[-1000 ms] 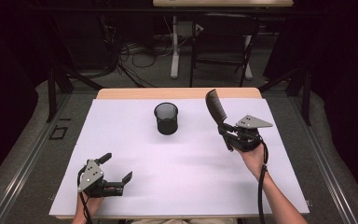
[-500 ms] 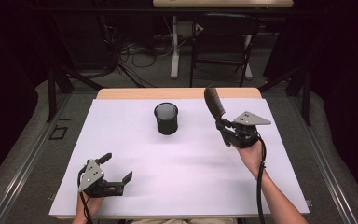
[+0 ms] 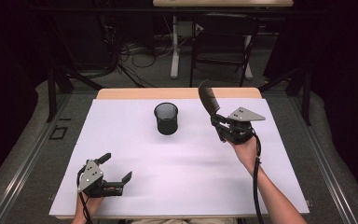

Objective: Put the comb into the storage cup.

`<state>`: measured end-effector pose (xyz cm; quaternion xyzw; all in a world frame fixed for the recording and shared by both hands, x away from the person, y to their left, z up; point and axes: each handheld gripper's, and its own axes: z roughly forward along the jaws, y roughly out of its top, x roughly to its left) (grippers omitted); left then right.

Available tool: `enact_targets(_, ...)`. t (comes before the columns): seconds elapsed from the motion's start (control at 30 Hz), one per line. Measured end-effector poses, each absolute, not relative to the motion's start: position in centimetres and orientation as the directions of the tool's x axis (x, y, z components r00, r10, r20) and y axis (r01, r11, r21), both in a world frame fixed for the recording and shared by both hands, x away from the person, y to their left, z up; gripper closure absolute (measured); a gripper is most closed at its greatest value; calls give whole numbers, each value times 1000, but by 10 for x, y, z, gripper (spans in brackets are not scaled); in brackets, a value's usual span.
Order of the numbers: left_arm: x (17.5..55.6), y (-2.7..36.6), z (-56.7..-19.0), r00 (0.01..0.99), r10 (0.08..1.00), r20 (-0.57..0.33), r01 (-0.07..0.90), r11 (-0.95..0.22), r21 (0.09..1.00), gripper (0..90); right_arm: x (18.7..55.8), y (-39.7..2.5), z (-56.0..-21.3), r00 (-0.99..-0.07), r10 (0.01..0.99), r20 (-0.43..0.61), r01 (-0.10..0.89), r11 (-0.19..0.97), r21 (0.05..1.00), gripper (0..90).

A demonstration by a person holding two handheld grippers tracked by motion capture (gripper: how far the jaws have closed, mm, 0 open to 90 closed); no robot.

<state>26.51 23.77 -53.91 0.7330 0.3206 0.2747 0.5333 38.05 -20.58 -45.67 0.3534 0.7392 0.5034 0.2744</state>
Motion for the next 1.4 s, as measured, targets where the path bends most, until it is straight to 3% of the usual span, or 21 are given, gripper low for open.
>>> enact_targets(1.4, 265, 238, -539, 642, 765, 57, 179, -222, 959, 2, 401, -176, -432, -626, 778, -51, 213, 234, 949, 728)
